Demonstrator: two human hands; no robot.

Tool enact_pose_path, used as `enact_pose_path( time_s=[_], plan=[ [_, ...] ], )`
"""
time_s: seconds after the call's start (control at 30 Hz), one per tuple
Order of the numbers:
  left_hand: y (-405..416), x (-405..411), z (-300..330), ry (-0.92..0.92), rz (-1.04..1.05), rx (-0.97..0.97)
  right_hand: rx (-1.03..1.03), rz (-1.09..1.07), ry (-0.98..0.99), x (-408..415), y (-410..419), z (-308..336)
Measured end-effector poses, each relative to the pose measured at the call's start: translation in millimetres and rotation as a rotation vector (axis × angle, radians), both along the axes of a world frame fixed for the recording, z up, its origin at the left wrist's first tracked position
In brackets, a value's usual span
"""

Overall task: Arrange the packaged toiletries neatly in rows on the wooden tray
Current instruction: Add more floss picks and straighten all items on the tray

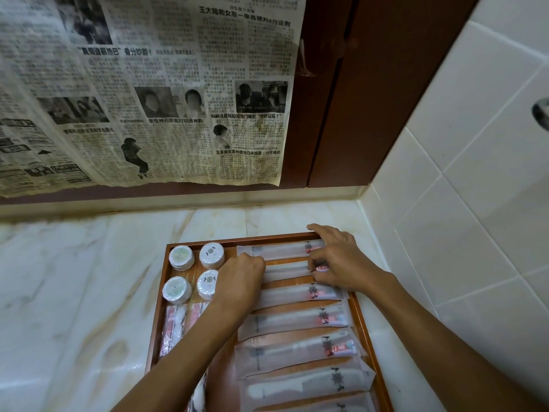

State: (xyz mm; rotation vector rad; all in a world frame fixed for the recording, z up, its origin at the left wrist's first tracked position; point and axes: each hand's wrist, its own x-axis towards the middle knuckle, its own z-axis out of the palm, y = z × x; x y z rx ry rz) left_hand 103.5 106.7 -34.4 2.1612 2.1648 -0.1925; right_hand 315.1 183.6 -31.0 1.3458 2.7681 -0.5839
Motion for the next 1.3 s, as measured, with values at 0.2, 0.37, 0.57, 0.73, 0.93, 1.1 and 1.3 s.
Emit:
enact_pose_path(
  time_s=[0.2,0.37,0.57,0.73,0.93,1.1,1.3],
  plan=[
    [1.5,0.1,-1.2,-0.006,0.000,0.006,0.010,0.029,-0.011,-4.1,1.4,-0.5],
    [-0.9,-0.1,-3.0,-0.009,-0.014,0.016,0.015,0.066,-0.005,-5.4,4.0,-2.0],
    [-0.7,-2.2,-4.3,-0.027,-0.007,0.020,0.057,0.101,-0.002,-6.1,5.3,-8.6],
    [-1.3,-2.5,-4.1,-0.022,-0.005,0.021,0.064,0.082,-0.004,-1.9,5.9,-7.4],
    [-11.1,-1.7,-7.1,-0.024,-0.053,0.025,0.036,-0.220,0.153,25.4,3.5,-5.3],
    [-15.2,-2.0,-6.5,-0.093,-0.030,0.032,-0.011,-0.379,0.155,30.9,-0.1,-12.0],
    [-5.7,-21.0,2.9,-0.162,0.101,0.138,-0.070,-0.397,0.124,28.0,-4.6,-12.5]
  ],
)
